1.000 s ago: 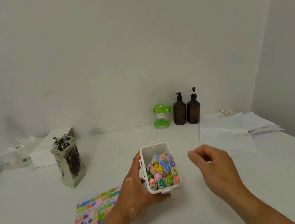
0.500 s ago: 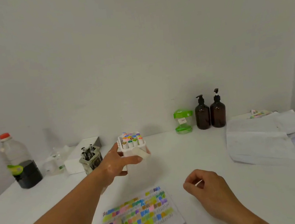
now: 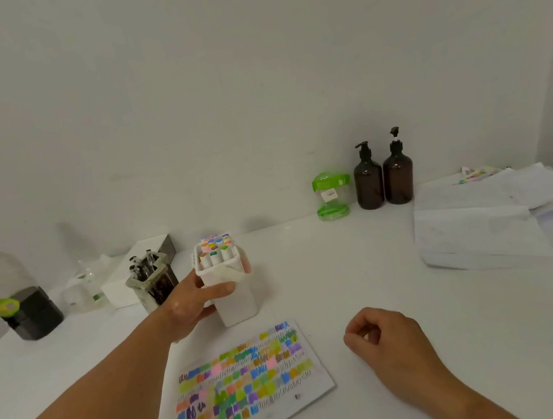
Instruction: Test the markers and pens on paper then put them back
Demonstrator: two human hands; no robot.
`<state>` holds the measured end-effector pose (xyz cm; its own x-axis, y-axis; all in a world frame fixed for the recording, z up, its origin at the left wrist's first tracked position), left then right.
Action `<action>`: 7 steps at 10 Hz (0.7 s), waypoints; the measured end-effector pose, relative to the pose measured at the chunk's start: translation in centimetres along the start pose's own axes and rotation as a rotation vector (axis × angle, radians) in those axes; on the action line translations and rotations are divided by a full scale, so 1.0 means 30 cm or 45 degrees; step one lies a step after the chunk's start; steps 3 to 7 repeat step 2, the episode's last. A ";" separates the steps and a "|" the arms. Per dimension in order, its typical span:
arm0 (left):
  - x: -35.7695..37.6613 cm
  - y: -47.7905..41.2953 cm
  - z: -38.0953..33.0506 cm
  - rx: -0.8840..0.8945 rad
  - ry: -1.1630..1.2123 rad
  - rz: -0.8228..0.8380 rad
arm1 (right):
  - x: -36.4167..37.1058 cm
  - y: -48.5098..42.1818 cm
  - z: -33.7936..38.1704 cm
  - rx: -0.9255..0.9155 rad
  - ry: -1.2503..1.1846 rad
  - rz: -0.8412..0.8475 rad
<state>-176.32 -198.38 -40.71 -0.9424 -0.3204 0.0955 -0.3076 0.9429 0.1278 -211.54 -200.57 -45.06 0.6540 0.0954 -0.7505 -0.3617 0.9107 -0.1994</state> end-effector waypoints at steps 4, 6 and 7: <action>-0.040 0.165 0.036 0.006 -0.086 -0.269 | 0.004 0.047 0.015 -0.015 0.056 -0.079; -0.040 0.165 0.036 0.006 -0.086 -0.269 | 0.004 0.047 0.015 -0.015 0.056 -0.079; -0.040 0.165 0.036 0.006 -0.086 -0.269 | 0.004 0.047 0.015 -0.015 0.056 -0.079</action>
Point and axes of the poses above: each hand's wrist, its own y-axis away from the middle knuckle, its own x-axis out of the palm, z = x × y, the point moved 1 cm from there along -y, towards the middle knuckle, and after that the axes turned 14 degrees about y, right-handed, at the moved point
